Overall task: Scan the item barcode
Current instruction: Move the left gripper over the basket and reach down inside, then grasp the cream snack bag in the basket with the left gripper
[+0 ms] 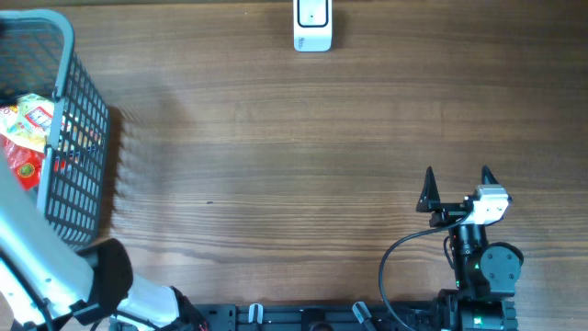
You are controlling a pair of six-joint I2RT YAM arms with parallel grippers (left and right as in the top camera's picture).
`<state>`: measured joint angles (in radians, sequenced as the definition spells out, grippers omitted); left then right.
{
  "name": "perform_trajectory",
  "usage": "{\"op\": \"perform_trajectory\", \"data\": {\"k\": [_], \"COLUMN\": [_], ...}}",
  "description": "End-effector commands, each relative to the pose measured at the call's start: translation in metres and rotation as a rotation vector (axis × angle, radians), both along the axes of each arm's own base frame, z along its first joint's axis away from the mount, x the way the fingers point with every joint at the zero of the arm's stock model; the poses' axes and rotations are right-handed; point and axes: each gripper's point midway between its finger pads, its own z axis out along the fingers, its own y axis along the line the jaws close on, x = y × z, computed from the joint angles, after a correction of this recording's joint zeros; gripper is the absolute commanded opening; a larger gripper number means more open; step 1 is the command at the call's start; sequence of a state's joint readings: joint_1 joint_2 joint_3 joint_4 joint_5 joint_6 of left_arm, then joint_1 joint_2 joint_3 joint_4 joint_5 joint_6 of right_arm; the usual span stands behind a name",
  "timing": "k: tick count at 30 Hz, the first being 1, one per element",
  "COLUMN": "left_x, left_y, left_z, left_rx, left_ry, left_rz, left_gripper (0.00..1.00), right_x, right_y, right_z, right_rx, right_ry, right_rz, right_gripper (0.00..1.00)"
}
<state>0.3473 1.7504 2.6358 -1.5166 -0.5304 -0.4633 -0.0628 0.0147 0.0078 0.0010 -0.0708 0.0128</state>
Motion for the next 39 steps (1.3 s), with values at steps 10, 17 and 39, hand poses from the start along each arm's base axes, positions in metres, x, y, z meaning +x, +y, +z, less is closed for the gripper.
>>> {"op": "perform_trajectory", "data": {"k": [10,17,39], "left_x": [-0.004,0.030,0.062], "left_y": [0.046,0.060,0.093], "left_z": [-0.030,-0.095,-0.292], "left_rx": [-0.212,-0.355,-0.656], "left_ry": [-0.048,0.092,0.515], "left_rz": [-0.036,-0.059,-0.010], "left_gripper": [1.00,1.00,1.00], "right_x": [0.000,0.000,0.000], "right_y": [0.000,0.000,0.000], "right_z": [0.001,0.001,0.001], "right_rx": [-0.011,-0.011,-0.011], "right_ry": [-0.007,-0.007,-0.007], "right_rz": [0.004,0.004,0.004], "right_gripper": [1.00,1.00,1.00]}}
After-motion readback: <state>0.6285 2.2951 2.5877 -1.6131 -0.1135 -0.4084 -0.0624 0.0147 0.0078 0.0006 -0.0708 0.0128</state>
